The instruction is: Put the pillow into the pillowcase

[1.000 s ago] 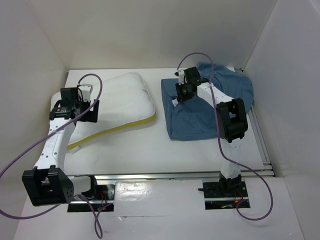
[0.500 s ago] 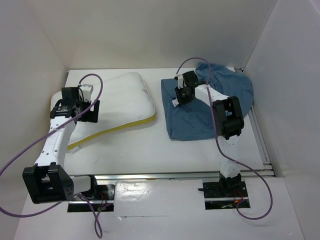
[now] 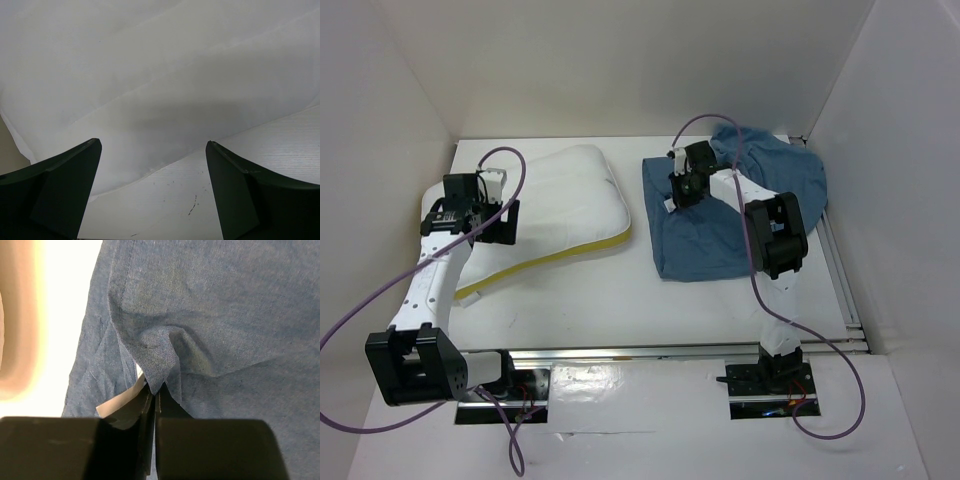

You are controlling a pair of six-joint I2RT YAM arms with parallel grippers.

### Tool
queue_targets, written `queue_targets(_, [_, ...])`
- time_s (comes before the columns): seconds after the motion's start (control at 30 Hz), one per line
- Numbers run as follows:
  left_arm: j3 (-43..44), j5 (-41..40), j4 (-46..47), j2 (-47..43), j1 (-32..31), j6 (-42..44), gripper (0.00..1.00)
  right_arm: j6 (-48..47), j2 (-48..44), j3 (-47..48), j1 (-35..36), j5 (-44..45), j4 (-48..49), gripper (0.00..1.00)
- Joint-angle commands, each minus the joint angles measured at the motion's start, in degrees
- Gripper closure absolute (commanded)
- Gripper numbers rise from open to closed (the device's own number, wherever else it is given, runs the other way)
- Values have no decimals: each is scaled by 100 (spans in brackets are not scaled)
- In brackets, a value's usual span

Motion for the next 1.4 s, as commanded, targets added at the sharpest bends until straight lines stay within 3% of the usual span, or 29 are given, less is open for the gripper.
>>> queue_targets(0.0, [194,40,39,43,-17,-96,0,-10,-66,155,32,-13,396,97])
queue_targets(0.43, [317,93,162,201,-254,-43,0,-572,-1367,-83,-301,181,239,100])
queue_targets(0.67, [650,635,233,473,-474,210,0,-801,-2035,-302,-407,66,-60,100])
queue_targets(0.77, [1245,1013,14,763,-746,860,0,-801,-2088,-442,-407,-48,-113,100])
queue_targets(0.93, [2452,1559,-1111,1790,-878,2238,0,-801,-2088,-495,-407,-241,-184,100])
queue_targets(1.17, [3349,1578,-1243,2600,-1168,3637,0,-748,-1966,-443,-407,-356,-289,100])
queue_targets(1.37, [3420,1411,-919,3224,-1414,4210,0,-809,-1965,-329,-407,-461,-403,100])
